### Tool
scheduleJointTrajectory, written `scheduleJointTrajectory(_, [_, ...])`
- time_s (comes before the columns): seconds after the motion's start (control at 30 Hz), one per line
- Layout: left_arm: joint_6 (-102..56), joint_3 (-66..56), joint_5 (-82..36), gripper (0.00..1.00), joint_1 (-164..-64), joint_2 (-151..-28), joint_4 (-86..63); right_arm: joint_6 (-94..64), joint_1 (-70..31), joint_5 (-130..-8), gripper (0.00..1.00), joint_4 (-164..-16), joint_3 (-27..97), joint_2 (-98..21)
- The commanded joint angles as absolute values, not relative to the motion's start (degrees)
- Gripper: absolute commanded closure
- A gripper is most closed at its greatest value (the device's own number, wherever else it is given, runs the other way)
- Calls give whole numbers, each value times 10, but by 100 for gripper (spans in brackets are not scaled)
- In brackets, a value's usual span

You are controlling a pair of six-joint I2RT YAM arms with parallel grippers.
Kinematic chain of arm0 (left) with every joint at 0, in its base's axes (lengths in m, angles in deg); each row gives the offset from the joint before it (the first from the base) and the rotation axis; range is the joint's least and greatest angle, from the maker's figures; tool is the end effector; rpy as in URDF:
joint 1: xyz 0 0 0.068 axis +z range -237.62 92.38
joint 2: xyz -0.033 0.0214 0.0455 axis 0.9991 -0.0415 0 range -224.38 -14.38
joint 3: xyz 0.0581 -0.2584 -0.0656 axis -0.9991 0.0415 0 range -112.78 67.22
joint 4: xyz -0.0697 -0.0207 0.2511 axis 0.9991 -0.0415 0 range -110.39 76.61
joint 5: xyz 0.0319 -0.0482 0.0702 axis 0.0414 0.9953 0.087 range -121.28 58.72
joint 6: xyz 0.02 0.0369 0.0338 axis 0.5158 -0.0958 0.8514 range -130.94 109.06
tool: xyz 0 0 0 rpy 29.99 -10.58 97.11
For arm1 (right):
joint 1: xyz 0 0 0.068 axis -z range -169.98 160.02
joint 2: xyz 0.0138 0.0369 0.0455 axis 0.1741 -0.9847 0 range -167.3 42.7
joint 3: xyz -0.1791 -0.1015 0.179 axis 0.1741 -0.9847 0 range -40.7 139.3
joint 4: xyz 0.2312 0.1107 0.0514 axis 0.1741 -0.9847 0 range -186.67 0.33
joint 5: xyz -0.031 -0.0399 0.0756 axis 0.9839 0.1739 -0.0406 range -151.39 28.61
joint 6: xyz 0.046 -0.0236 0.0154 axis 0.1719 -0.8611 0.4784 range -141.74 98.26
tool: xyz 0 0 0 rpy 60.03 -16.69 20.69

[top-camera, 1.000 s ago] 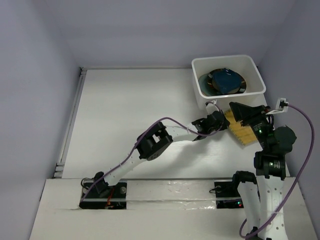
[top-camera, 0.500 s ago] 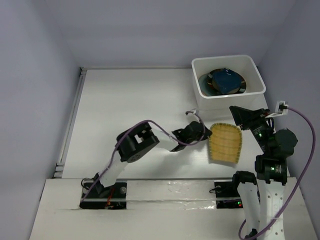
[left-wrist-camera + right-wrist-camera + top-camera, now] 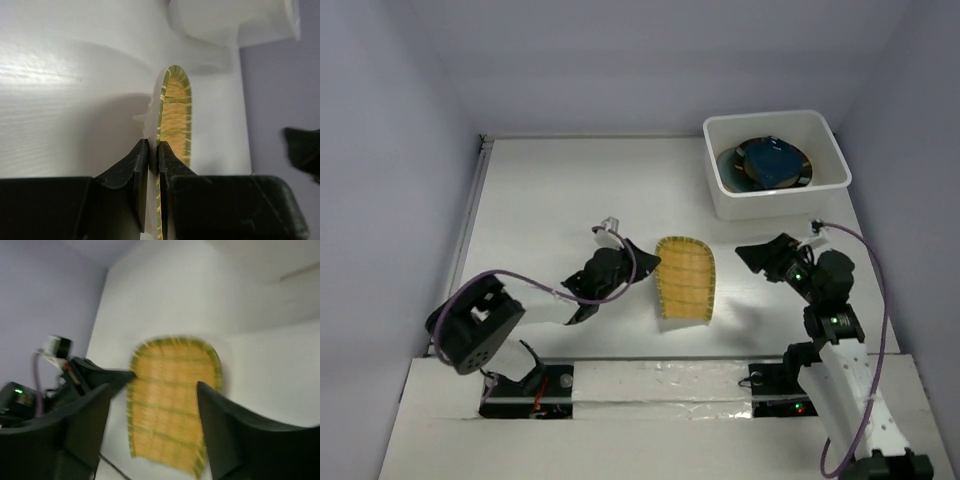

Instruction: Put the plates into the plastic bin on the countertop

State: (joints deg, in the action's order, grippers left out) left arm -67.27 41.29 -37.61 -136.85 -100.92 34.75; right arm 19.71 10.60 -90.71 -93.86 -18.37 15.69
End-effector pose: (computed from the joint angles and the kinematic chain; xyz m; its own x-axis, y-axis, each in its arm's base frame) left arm 0.1880 -0.2120 0.1695 -0.6461 -0.5174 -0.5610 0.2608 0.5411 -0.7995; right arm 0.1378 0.0161 0.2569 -0.4300 0.5815 -0.6907 -0.2542 0.6561 0.7106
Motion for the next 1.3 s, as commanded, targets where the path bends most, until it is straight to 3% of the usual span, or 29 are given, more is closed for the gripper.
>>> scheduleJointTrajectory(0.0, [-669, 433, -347, 100, -1326, -901, 406, 216, 33, -857, 21, -853, -221, 106])
scheduleJointTrajectory(0.13, [-668, 459, -316, 100, -1282, -823, 378, 241, -39, -838, 11, -715, -251, -28])
scheduleJointTrajectory(0.23, [-674, 468, -278, 100, -1265, -783, 369, 254, -84, -842, 9, -626, -254, -117])
scheduleJointTrajectory(0.43, [-687, 475, -241, 100, -1238, -731, 352, 269, -144, -858, 9, -529, -239, -192])
scheduleJointTrajectory(0.57, [-682, 468, -241, 100, -1233, -699, 328, 281, -144, -872, 16, -491, -242, -211])
scheduleJointTrajectory(0.67, [-688, 465, -226, 100, -1233, -680, 328, 288, -144, -871, 43, -471, -244, -210])
scheduleJointTrajectory(0.7, [-689, 463, -221, 100, -1233, -674, 328, 292, -144, -874, 71, -464, -244, -208])
scheduleJointTrajectory(0.73, [-690, 460, -214, 100, -1233, -670, 328, 301, -144, -877, 82, -453, -244, -206])
scheduleJointTrajectory(0.8, [-686, 456, -207, 100, -1233, -659, 318, 309, -144, -878, 100, -448, -239, -190])
scheduleJointTrajectory(0.87, [-667, 444, -205, 98, -1233, -649, 286, 309, -144, -864, 100, -477, -226, -170])
scheduleJointTrajectory(0.9, [-657, 439, -205, 91, -1233, -636, 271, 306, -144, -854, 100, -498, -216, -155])
scheduleJointTrajectory(0.93, [-645, 425, -209, 73, -1233, -627, 254, 291, -144, -837, 100, -559, -185, -124])
scheduleJointTrajectory(1.03, [-585, 391, -236, 46, -1233, -585, 158, 243, -144, -751, 100, -688, -117, -62])
scheduleJointTrajectory(1.13, [-531, 362, -281, 33, -1233, -533, 61, 199, -124, -661, 100, -775, -20, -41])
scheduleJointTrajectory(1.27, [-491, 338, -339, 23, -1233, -467, -45, 176, -50, -595, 100, -803, 76, -74])
